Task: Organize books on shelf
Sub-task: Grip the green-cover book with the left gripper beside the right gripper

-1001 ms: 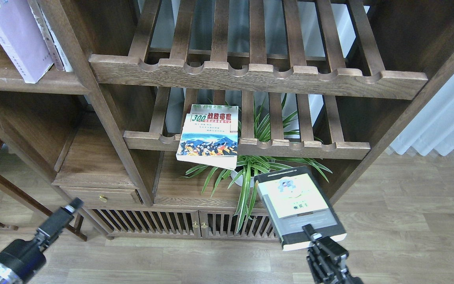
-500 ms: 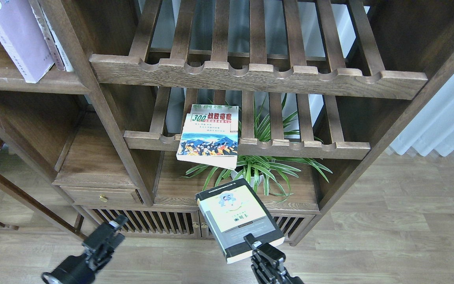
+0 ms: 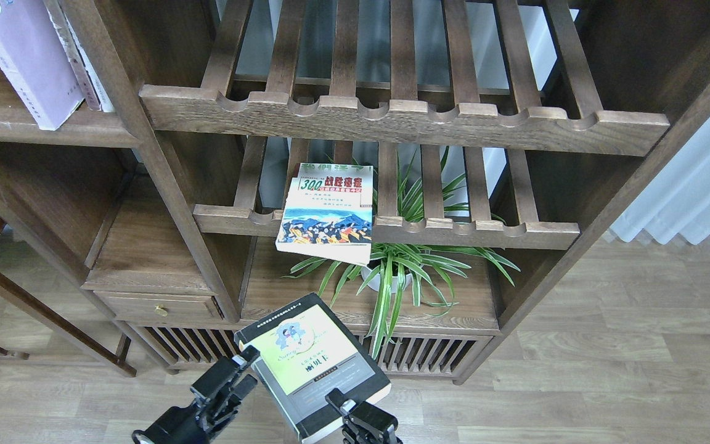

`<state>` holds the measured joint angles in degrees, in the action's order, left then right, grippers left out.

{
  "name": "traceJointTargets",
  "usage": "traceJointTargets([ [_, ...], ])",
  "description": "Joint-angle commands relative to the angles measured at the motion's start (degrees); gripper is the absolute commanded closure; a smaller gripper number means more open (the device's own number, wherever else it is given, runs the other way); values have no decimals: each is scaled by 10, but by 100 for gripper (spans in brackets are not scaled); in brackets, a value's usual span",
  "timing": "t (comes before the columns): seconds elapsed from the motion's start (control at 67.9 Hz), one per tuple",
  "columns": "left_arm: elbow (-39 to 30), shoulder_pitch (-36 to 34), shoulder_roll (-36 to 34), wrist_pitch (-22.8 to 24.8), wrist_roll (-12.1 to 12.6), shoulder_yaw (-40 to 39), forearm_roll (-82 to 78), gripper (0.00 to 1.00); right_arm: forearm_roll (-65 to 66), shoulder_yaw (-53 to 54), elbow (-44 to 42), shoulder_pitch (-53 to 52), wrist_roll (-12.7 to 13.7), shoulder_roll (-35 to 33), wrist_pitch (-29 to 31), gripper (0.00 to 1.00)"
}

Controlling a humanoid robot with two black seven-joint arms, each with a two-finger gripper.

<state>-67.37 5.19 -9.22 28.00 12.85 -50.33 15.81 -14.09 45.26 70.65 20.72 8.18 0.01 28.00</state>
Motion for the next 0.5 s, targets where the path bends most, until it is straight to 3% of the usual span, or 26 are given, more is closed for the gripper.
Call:
traceJointTargets([
  [0.0,0,-1,12,0,0,4,0,28,1,-1,0,2,1,0,0,92],
  [0.074,0,-1,16,0,0,8,1,36,2,-1,0,3,1,0,0,92],
  [0.103,0,-1,18,0,0,11,1,50,2,-1,0,5,1,0,0,92],
  [0.147,1,-1,19,0,0,14,1,58,2,-1,0,6,1,0,0,92],
  [0.486,0,-2,26,0,1,28,3,88,2,0,0,6,1,-1,0,92],
])
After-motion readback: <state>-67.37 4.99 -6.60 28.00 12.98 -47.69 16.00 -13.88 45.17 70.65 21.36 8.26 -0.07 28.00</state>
